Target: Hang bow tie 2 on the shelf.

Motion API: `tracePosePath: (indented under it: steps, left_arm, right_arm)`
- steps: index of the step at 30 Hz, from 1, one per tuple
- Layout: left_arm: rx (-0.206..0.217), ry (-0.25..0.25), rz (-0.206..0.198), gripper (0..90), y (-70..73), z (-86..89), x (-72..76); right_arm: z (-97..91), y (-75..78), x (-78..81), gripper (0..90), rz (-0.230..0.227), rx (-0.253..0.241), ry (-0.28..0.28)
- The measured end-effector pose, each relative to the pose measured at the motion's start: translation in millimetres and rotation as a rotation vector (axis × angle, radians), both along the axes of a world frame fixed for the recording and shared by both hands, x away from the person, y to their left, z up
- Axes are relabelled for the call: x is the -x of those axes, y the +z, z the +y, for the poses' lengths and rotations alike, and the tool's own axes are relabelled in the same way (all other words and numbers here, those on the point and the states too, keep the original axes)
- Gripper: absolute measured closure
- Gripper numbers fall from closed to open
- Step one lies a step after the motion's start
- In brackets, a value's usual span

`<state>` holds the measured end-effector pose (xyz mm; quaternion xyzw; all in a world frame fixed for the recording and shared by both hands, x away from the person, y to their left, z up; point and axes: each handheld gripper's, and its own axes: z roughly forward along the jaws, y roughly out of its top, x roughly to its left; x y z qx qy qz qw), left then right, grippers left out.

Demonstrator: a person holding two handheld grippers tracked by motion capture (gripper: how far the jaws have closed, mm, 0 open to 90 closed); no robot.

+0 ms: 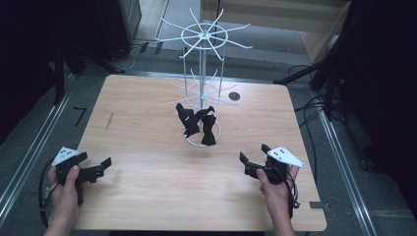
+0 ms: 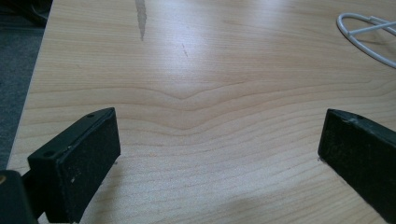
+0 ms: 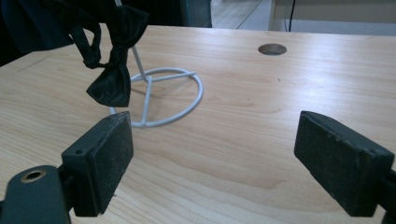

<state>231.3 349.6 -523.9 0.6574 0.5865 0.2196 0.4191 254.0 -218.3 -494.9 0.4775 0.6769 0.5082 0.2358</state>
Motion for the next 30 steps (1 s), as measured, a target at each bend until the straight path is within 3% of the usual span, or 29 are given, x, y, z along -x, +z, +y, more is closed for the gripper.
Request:
tracePosePath:
  steps: [16,25,30]
  left_arm:
    - [0.003,0.0,0.0,0.0,0.1,0.4,0.1]
    - [0.005,0.008,-0.003,0.0,0.1,0.8,0.5]
    - [0.009,0.008,-0.004,0.0,0.0,1.1,0.6]
  right_arm:
    - [-36.9,-10.5,18.1,12.0,0.023,-0.01,-0.061]
    - [-52.5,-18.0,26.3,12.6,0.024,0.054,-0.095]
    - [-64.3,-20.2,31.5,12.7,0.031,0.043,-0.118]
